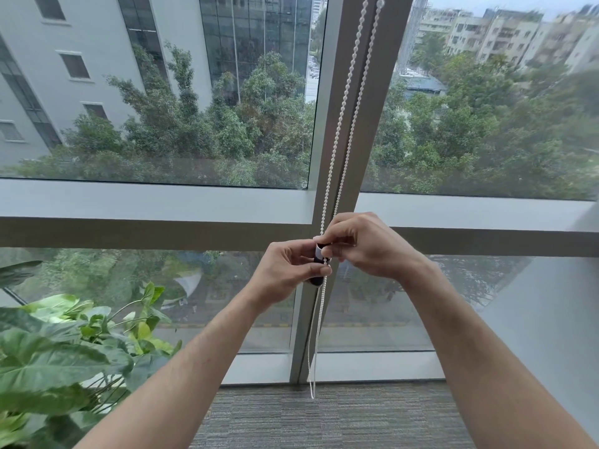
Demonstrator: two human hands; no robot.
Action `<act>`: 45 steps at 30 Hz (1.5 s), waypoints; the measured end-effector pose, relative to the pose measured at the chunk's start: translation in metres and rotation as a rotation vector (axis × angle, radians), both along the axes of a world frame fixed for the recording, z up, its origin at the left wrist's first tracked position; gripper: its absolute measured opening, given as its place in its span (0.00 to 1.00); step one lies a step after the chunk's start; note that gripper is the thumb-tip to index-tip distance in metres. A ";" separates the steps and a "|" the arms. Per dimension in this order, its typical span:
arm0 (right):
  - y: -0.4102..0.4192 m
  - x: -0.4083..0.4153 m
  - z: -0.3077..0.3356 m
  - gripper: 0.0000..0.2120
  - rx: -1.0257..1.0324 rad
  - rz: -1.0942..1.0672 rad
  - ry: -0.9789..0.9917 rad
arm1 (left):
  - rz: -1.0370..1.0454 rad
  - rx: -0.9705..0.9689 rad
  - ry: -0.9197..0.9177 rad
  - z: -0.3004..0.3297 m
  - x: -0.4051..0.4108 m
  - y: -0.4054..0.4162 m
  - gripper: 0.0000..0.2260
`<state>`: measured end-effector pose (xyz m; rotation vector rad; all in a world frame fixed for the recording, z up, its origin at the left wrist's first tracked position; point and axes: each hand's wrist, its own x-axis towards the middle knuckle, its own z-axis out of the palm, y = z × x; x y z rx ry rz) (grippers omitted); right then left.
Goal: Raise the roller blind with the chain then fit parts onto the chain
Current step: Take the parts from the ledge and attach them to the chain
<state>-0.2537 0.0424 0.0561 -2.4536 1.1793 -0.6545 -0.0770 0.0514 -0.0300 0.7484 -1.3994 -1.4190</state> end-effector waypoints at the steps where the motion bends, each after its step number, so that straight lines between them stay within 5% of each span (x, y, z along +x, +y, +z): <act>1: 0.000 0.000 0.000 0.06 0.005 -0.001 0.004 | -0.001 0.006 0.007 0.000 0.000 0.000 0.12; 26: 0.005 -0.001 -0.036 0.04 -0.037 -0.152 -0.191 | 0.157 0.042 -0.008 -0.009 -0.007 0.006 0.19; 35: 0.005 -0.012 -0.077 0.17 0.418 -0.165 -0.733 | 0.042 0.051 0.049 -0.009 -0.003 0.012 0.14; 40: 0.010 -0.013 -0.105 0.20 0.830 -0.091 -0.867 | 0.033 0.042 0.076 -0.014 -0.002 0.014 0.14; 45: 0.016 -0.011 -0.121 0.18 0.993 0.042 -0.961 | 0.015 0.061 0.056 -0.020 -0.002 0.016 0.13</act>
